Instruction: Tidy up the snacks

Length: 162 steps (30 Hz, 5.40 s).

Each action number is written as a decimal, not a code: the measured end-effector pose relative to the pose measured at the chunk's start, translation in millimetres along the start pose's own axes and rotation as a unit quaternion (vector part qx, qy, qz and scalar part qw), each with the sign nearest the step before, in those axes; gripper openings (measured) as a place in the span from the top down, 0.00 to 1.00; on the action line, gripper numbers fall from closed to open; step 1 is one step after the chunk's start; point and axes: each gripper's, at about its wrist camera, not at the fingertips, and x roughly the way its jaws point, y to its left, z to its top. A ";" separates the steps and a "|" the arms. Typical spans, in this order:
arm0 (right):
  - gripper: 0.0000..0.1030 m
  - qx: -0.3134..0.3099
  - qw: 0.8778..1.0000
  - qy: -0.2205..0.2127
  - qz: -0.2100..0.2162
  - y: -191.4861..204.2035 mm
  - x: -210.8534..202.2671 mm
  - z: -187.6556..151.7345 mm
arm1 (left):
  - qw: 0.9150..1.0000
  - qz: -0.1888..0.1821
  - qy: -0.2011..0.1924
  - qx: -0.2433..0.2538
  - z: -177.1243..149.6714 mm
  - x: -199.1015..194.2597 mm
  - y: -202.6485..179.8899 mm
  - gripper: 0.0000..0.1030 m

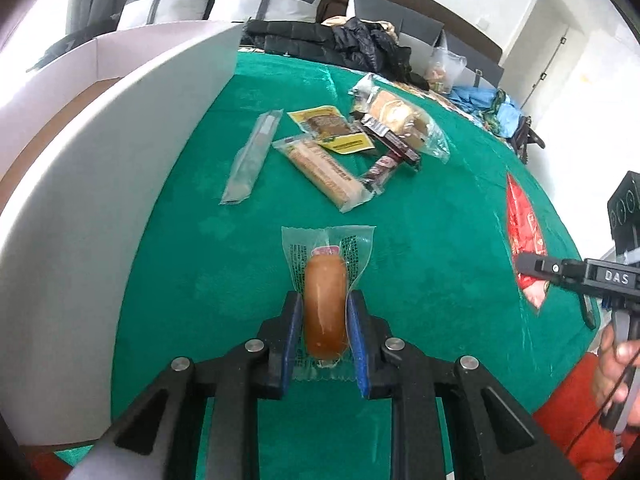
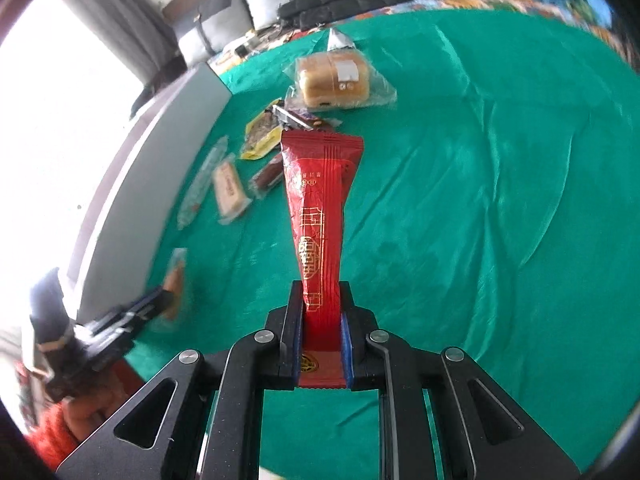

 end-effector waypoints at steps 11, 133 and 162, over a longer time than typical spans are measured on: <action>0.85 0.022 0.999 -0.021 0.019 7.1 -10.2 -31.9 | 0.994 0.080 0.024 0.075 -12.7 26.3 -24.2 0.43; 0.23 -0.030 0.968 -0.085 -0.232 -69.8 29.3 1.8 | 0.987 0.116 0.033 0.111 30.8 87.4 -71.1 0.05; 0.12 -0.041 0.964 -0.097 -0.244 -68.1 36.3 4.5 | 0.989 0.111 0.015 0.092 33.4 94.3 -52.0 0.00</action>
